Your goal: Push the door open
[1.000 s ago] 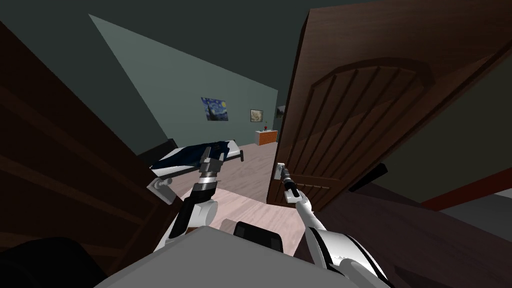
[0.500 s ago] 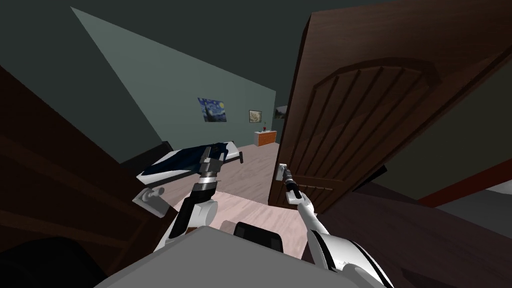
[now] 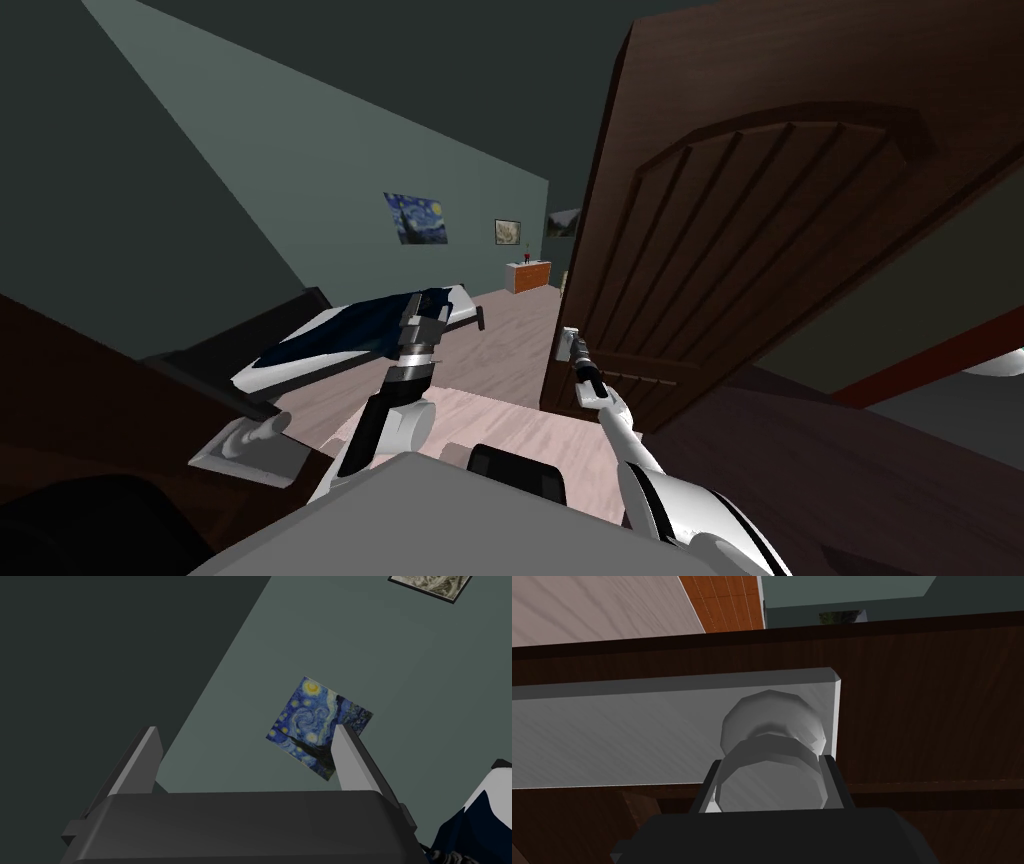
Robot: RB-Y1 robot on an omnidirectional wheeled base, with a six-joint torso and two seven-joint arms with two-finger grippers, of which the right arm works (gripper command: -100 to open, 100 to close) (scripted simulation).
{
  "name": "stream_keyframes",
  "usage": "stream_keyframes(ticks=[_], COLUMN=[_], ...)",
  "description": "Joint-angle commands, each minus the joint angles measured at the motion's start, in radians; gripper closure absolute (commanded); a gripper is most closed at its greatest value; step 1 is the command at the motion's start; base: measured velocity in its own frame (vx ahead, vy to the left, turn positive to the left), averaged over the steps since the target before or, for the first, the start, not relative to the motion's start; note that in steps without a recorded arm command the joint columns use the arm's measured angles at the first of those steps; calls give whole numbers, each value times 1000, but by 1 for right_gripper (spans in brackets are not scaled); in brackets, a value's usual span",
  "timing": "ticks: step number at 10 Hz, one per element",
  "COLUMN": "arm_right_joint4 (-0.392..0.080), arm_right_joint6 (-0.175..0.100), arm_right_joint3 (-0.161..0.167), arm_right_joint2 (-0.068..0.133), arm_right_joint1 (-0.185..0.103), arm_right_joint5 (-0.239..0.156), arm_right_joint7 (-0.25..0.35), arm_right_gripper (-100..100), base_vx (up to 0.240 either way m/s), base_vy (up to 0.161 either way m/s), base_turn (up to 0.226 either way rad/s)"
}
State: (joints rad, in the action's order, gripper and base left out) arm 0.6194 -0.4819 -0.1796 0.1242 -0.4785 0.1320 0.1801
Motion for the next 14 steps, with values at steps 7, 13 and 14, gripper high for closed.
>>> stream_keyframes(ticks=[7,13,14], arm_right_joint4=[-2,-2,-2], arm_right_joint6=[-1,-1,-1], arm_right_joint3=[-56,-95,-103], arm_right_joint2=[24,39,43], arm_right_joint1=[6,12,14], arm_right_joint5=[-26,-44,-48], arm_right_joint7=[-25,-43,-47], arm_right_gripper=[100,100,100], base_vx=[152,125,158], base_vy=[89,83,110], base_turn=[-52,-45,-84])
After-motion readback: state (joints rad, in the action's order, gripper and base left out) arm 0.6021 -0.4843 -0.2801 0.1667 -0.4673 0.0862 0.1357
